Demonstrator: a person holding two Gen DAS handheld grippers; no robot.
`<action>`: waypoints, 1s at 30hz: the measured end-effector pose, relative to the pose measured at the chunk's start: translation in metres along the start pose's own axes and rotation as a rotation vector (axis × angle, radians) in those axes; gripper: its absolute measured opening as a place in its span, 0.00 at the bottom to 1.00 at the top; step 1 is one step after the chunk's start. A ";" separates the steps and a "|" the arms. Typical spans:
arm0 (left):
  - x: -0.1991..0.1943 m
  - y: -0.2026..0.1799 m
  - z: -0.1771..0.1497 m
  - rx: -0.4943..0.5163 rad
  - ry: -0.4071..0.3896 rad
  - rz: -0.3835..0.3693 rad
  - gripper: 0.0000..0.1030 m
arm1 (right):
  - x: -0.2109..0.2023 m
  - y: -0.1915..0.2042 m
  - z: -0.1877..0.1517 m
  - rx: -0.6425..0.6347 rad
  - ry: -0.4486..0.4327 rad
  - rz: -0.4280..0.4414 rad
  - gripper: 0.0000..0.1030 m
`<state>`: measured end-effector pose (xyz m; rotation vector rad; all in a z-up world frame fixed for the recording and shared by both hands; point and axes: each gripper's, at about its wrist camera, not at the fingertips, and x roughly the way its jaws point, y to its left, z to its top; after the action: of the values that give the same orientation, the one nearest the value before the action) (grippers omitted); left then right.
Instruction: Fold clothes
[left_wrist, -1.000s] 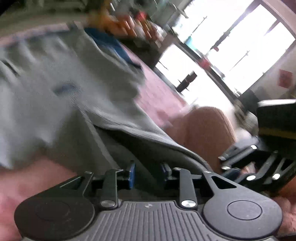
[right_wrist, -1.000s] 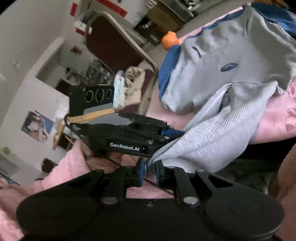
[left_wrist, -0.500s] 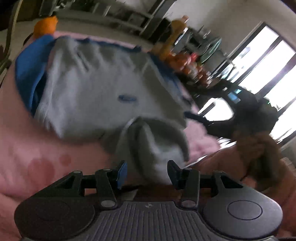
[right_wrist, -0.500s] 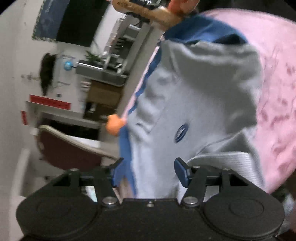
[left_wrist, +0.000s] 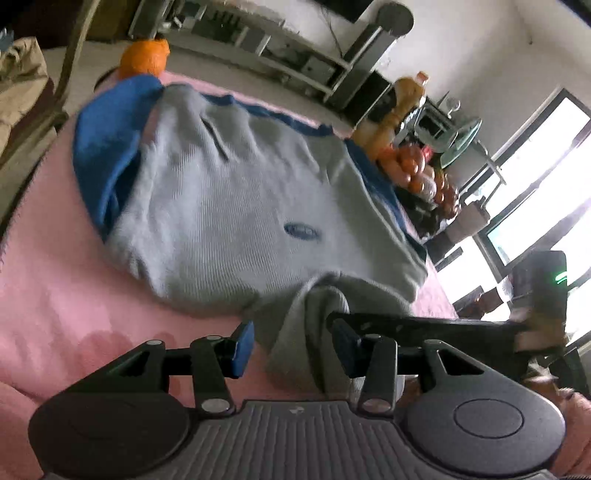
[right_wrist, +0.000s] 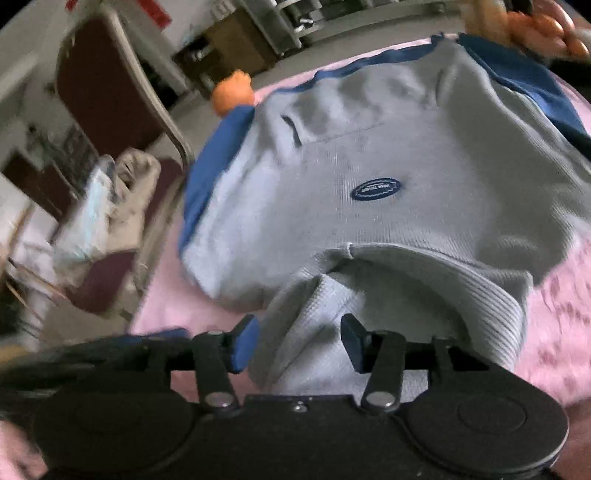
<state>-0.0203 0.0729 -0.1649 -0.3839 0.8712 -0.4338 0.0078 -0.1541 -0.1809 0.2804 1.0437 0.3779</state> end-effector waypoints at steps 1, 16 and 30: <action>-0.004 -0.001 0.002 0.005 -0.005 -0.014 0.42 | 0.001 0.005 -0.004 -0.032 -0.001 -0.040 0.10; 0.063 -0.076 0.038 0.431 0.095 0.327 0.25 | -0.136 0.058 -0.090 -0.432 -0.232 0.057 0.07; -0.009 -0.095 -0.013 0.462 0.110 -0.268 0.37 | -0.131 0.028 -0.082 -0.256 -0.209 0.012 0.07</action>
<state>-0.0552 -0.0053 -0.1199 -0.0486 0.7993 -0.8898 -0.1283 -0.1817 -0.1061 0.0936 0.7796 0.4782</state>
